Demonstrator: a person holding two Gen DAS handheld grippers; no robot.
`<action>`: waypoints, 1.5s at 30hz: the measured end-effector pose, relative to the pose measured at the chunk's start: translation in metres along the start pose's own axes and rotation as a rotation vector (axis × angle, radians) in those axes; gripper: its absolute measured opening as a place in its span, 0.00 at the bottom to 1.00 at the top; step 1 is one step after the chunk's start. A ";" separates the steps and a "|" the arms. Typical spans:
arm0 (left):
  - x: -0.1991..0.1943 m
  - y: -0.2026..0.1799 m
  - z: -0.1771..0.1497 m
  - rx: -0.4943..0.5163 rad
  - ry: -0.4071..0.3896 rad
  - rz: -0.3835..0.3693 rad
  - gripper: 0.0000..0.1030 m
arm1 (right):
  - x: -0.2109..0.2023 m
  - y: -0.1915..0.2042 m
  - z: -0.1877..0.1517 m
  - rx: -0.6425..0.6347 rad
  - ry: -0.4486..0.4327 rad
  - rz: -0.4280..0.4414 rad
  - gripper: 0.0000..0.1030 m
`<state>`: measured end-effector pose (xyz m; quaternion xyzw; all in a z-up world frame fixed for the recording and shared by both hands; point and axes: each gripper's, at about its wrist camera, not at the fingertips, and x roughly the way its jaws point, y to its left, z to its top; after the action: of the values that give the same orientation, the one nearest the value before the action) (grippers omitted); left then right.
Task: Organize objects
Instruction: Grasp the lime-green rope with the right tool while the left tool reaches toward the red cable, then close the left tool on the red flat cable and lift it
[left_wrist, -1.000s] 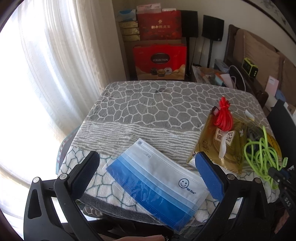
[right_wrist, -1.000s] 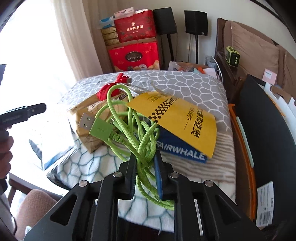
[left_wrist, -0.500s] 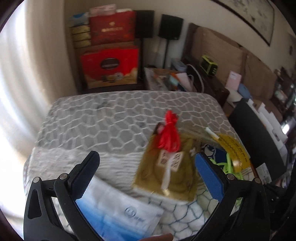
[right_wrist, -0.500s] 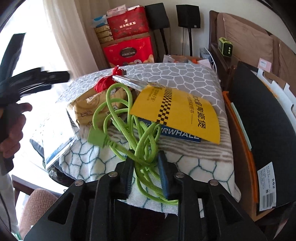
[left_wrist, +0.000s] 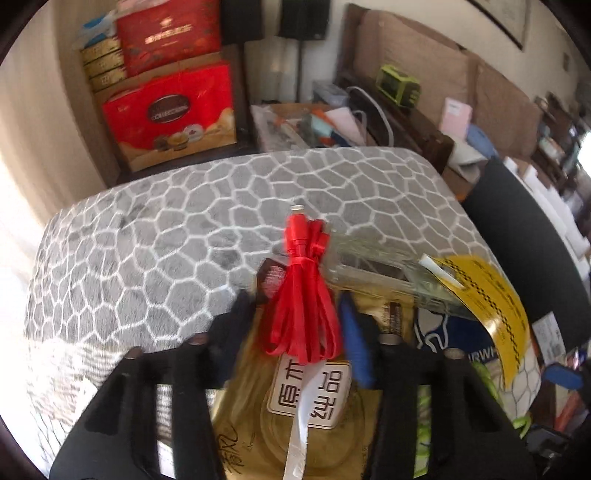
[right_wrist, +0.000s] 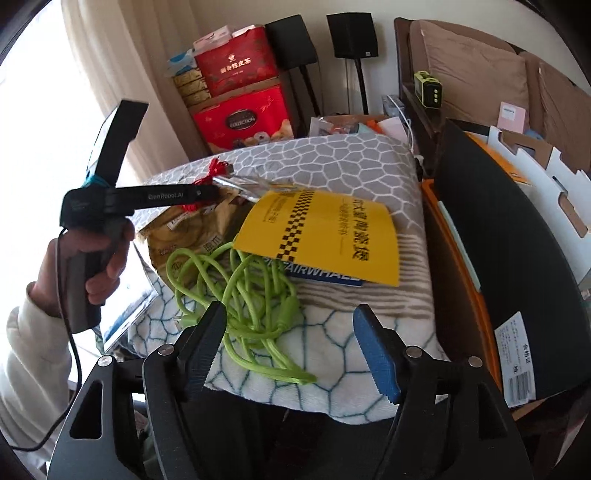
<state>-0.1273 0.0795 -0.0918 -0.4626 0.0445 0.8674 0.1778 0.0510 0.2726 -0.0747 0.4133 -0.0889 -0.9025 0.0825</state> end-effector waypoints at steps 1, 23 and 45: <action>-0.001 0.007 -0.004 -0.025 0.001 -0.021 0.34 | -0.001 -0.002 0.000 0.006 -0.002 0.001 0.73; -0.056 0.046 -0.029 -0.130 -0.071 -0.063 0.25 | 0.055 0.025 0.025 -0.178 0.188 0.143 0.78; -0.050 0.101 0.024 -0.176 -0.199 -0.036 0.16 | 0.110 0.077 0.034 -0.345 0.128 0.003 0.18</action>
<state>-0.1562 -0.0221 -0.0456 -0.3886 -0.0578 0.9063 0.1556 -0.0403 0.1762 -0.1158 0.4493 0.0722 -0.8761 0.1592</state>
